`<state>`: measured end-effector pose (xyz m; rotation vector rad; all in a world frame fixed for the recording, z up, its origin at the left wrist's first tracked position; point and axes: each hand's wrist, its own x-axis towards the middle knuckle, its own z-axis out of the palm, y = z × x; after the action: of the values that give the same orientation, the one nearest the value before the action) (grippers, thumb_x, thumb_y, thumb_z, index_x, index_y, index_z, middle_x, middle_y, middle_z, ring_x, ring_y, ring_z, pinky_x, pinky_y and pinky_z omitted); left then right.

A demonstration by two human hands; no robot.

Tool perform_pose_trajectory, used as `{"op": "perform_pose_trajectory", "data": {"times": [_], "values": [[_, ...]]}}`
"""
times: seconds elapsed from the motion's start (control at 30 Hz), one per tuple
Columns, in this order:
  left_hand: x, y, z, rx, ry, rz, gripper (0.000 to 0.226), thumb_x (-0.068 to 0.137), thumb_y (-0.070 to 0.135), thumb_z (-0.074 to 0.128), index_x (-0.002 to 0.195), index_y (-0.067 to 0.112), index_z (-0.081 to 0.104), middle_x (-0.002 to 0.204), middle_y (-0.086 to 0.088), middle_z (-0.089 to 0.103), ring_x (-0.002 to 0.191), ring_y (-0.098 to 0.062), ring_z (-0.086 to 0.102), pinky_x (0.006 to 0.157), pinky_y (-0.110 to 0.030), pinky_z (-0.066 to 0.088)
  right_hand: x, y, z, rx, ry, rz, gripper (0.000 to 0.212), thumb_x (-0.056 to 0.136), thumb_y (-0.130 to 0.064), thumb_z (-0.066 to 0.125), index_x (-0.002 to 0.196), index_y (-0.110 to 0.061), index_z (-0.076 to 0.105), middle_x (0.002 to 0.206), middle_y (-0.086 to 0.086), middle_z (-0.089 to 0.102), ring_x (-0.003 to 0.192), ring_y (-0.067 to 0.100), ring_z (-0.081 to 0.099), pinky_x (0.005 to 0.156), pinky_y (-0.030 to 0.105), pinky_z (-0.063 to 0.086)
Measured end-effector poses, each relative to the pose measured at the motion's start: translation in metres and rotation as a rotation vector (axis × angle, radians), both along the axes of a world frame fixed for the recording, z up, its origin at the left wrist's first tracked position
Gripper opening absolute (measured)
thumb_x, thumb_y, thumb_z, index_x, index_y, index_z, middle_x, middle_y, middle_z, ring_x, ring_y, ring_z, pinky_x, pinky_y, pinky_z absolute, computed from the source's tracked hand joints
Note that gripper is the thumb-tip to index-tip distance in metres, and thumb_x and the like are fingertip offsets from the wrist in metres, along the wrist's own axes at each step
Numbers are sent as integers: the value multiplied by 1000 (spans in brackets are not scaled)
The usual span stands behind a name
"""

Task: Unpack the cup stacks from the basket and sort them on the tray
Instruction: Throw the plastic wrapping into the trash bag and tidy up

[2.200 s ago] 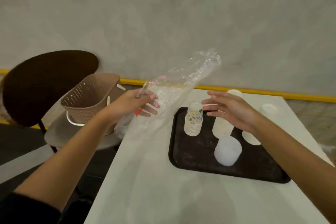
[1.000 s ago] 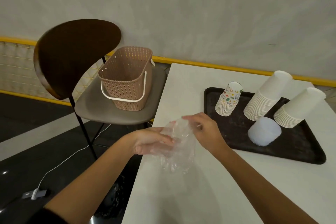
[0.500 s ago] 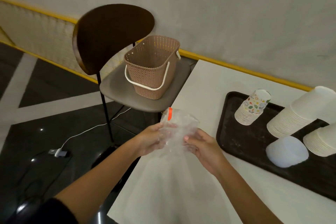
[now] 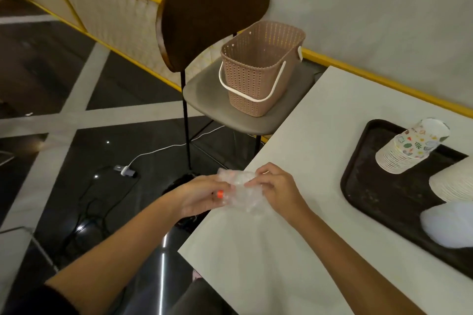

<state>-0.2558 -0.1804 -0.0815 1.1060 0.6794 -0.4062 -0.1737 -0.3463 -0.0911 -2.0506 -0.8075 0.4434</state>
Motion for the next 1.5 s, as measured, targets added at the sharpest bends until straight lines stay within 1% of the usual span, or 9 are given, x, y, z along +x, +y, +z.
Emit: {"op": "perform_pose_trajectory", "data": {"times": [0.13, 0.23, 0.5, 0.73, 0.87, 1.1, 1.2, 1.37, 1.5], "values": [[-9, 29, -12, 70, -74, 94, 30, 82, -8, 59, 109, 7, 60, 96, -6, 68, 86, -16, 67, 70, -23, 57, -2, 20, 10, 89, 660, -52, 44, 90, -9, 51, 127, -32, 50, 111, 2, 57, 101, 16, 58, 92, 30, 48], [-11, 50, -24, 92, -49, 109, 35, 80, -5, 64, 110, 11, 59, 100, -6, 67, 92, -18, 63, 79, -27, 56, -6, 36, 12, 156, 1010, -3, 49, 84, -14, 57, 129, -27, 44, 102, -3, 58, 96, 14, 59, 85, 29, 48], [-11, 144, -50, 228, -52, 48, 37, 76, -3, 70, 107, 8, 52, 87, -2, 61, 71, -8, 62, 57, -17, 52, -23, 136, -10, 116, 913, -245, 25, 85, -3, 61, 110, -3, 60, 98, 8, 66, 86, 16, 66, 64, 18, 56], [-9, 238, -76, 960, -253, -170, 46, 70, 4, 75, 60, 23, 35, 64, 10, 40, 57, -4, 37, 57, -10, 36, -38, 263, -50, 120, 862, -763, 15, 82, 9, 58, 87, -1, 67, 86, 9, 62, 74, 17, 60, 66, 25, 53], [-11, 264, -89, 930, -320, -240, 14, 76, 3, 70, 86, 10, 62, 80, 10, 46, 75, -10, 47, 66, -3, 36, -36, 312, -71, 168, 879, -940, 24, 83, 7, 56, 75, -14, 64, 96, 12, 63, 78, 17, 59, 73, 30, 51], [-4, 301, -124, 960, -326, -354, 49, 83, 6, 60, 130, 14, 50, 131, -4, 42, 119, -23, 37, 96, -13, 22, -24, 366, -94, 367, 1098, -682, 41, 89, -24, 57, 126, -9, 52, 119, 10, 60, 108, 22, 60, 78, 29, 51], [2, 314, -147, 1028, -246, -420, 50, 86, 15, 56, 135, 23, 45, 138, 4, 37, 120, -24, 31, 103, -28, 26, -11, 384, -120, 304, 1137, -637, 39, 89, -21, 59, 126, -10, 52, 117, 11, 62, 104, 20, 62, 78, 28, 51], [11, 337, -210, 933, -156, -460, 47, 91, 20, 51, 136, 31, 43, 138, 14, 43, 130, -14, 22, 95, -19, 9, 12, 401, -191, 226, 1188, -631, 37, 92, 0, 48, 129, 0, 47, 120, 26, 57, 107, 34, 60, 81, 33, 54], [20, 354, -272, 858, -146, -328, 43, 82, 39, 50, 122, 26, 59, 116, 8, 58, 127, -20, 37, 109, -34, 26, 28, 403, -267, 119, 1083, -621, 36, 91, 6, 43, 127, 3, 49, 122, 25, 56, 111, 36, 57, 77, 30, 56]]}}
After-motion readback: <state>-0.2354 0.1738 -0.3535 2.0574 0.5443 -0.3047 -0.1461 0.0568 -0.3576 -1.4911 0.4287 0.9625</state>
